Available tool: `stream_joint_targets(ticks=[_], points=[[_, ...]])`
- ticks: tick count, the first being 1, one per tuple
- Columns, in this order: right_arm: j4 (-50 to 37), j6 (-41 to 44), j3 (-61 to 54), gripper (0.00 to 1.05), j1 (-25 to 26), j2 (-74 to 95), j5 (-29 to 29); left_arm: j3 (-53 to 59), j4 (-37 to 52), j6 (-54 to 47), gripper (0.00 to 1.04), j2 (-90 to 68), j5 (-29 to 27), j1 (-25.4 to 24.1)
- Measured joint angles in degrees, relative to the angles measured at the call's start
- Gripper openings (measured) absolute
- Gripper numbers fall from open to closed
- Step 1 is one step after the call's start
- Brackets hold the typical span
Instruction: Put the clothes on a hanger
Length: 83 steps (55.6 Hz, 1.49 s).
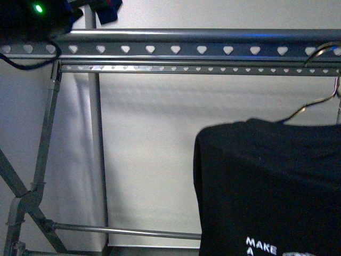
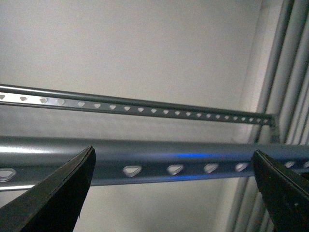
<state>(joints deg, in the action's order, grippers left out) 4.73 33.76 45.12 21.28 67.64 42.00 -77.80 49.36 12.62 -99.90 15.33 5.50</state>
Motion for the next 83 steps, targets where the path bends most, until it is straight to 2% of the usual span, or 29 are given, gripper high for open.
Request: stream_joint_targets(ticks=[6,12,16,18,22,25,27,31,38,45,53,67,72,76,83], points=[[0.2,-1.4,0.0,0.03,-0.9,-5.0,-1.3,0.7,-4.8,4.0,0.98,2.0,2.0,0.1],[0.9,-1.8,3.0,0.03,-2.2,-5.4,-6.1,3.4,-6.1,5.2,0.98,2.2,3.1,0.5],[2.6,-2.3,7.4,0.03,-3.0,-2.3,-10.5,6.5,-3.4,6.5,0.98,2.3,4.7,0.6],[3.5,-2.4,9.7,0.03,-3.3,-0.5,-12.2,7.3,-4.0,5.6,0.98,2.9,3.4,0.9],[5.4,-2.8,15.5,0.03,-4.2,4.5,-16.5,9.9,-16.9,-0.3,0.86,7.8,-10.7,1.8],[5.9,-2.8,20.1,0.03,-4.9,8.5,-19.4,14.9,-22.3,-4.3,0.77,12.9,-17.6,1.7],[7.2,-3.6,24.7,0.03,-5.4,12.3,-21.7,21.0,-22.1,-7.5,0.68,17.9,-20.6,1.2],[9.0,-4.3,30.1,0.03,-5.9,16.2,-24.7,27.6,-19.6,-9.5,0.57,22.9,-20.7,0.4],[13.7,-4.4,42.4,0.03,-8.4,23.7,-31.2,41.5,-14.4,-11.5,0.29,29.2,-19.9,-1.0],[16.9,-2.7,46.6,0.03,-10.6,27.5,-37.2,50.2,-11.2,-12.0,0.04,33.6,-18.8,-1.6],[16.1,0.3,43.4,0.03,-11.9,28.9,-42.4,56.5,-9.3,-12.3,0.04,38.4,-15.7,-4.3],[10.1,0.0,33.5,0.03,-12.9,27.5,-41.8,64.8,-8.7,-12.3,0.04,45.6,-15.4,-5.4],[4.2,-2.1,26.9,0.23,-13.0,24.7,-37.3,67.7,-9.1,-12.3,0.04,49.4,-15.4,-5.4],[-1.8,-4.7,22.7,0.34,-13.0,22.5,-35.8,68.9,-9.8,-12.3,0.04,51.3,-15.4,-5.4],[-19.5,-12.9,11.0,0.58,-11.5,11.1,-33.6,71.4,-11.9,-12.3,0.04,55.5,-15.4,-5.4]])
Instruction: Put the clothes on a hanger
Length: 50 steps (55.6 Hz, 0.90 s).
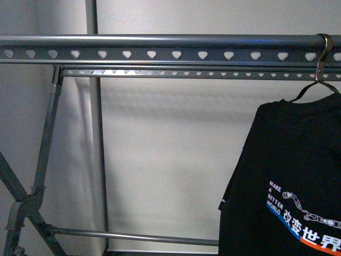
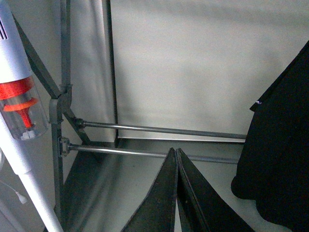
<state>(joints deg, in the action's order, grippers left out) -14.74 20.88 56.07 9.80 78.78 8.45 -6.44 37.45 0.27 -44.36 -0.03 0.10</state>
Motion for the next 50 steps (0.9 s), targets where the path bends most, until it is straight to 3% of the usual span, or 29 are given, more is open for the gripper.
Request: stream_joint_targets(ticks=[6,12,15,18,22,26,32,37,43,50], points=[[-11.8,-8.2,-9.6,0.77,3.4,-13.8,3.7,1.5,-2.0,0.0,0.04,3.6,0.0,0.0],[-15.1,-19.1,-20.0,0.97,6.9,-28.9,9.2,2.6,-4.3,0.0,0.04,7.1,0.0,0.0],[-16.4,-22.8,-25.3,0.99,7.5,-35.5,9.8,3.1,-5.5,0.0,0.04,8.7,0.0,0.0],[-9.0,-22.8,-27.9,0.92,7.1,-42.4,8.5,3.5,-6.6,0.0,0.04,10.3,0.0,0.0],[8.2,-21.9,-33.1,0.78,5.2,-54.6,5.9,4.7,-6.4,0.0,0.04,11.7,0.0,0.0],[17.7,-21.3,-38.5,0.64,3.0,-63.7,4.2,5.4,-6.6,-0.2,0.04,13.0,-0.2,0.0],[18.0,-21.1,-42.1,0.43,0.0,-67.8,0.7,5.4,-10.2,-0.2,0.04,17.0,-0.1,0.0],[17.6,-21.1,-44.3,0.25,-6.7,-69.7,-7.4,5.4,-13.1,-0.2,0.04,20.1,0.0,0.0],[16.9,-20.9,-46.8,0.03,-9.5,-71.4,-7.9,5.4,-16.5,-0.2,0.04,23.6,-0.1,0.0],[16.1,-20.9,-49.4,0.02,-9.6,-73.3,-8.2,5.4,-20.7,-0.2,0.04,27.8,0.0,0.0]])
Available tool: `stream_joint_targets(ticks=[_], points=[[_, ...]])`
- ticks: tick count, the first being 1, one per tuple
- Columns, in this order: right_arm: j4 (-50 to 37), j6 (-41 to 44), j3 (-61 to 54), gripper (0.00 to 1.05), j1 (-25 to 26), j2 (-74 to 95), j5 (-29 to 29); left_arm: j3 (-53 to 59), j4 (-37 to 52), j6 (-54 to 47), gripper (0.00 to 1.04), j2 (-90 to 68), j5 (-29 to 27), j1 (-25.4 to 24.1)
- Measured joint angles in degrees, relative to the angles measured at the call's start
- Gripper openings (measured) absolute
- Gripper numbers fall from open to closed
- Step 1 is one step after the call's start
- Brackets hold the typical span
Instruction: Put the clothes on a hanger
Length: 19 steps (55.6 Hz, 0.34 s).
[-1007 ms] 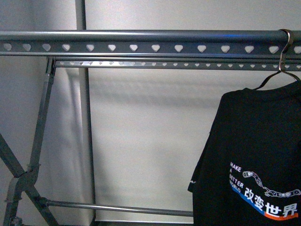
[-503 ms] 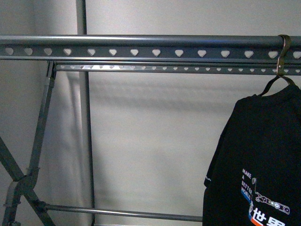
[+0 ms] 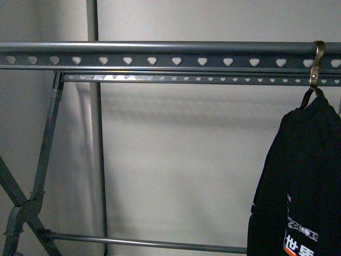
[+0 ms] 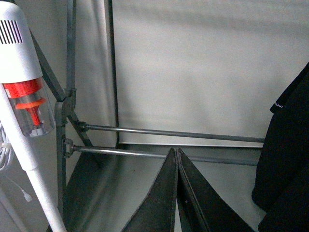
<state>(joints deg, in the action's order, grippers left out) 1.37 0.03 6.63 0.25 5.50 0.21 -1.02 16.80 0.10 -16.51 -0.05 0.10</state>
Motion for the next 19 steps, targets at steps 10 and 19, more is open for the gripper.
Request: stream_joint_targets(ticks=[10,19], points=[[-0.5,0.0,-1.9,0.02,0.0,-1.4,0.0,0.0,-3.5,0.0,0.04,3.5,0.0,0.0],[-0.7,0.1,-2.9,0.04,0.0,-2.3,0.0,0.0,-5.8,0.0,0.06,5.8,0.0,0.0]])
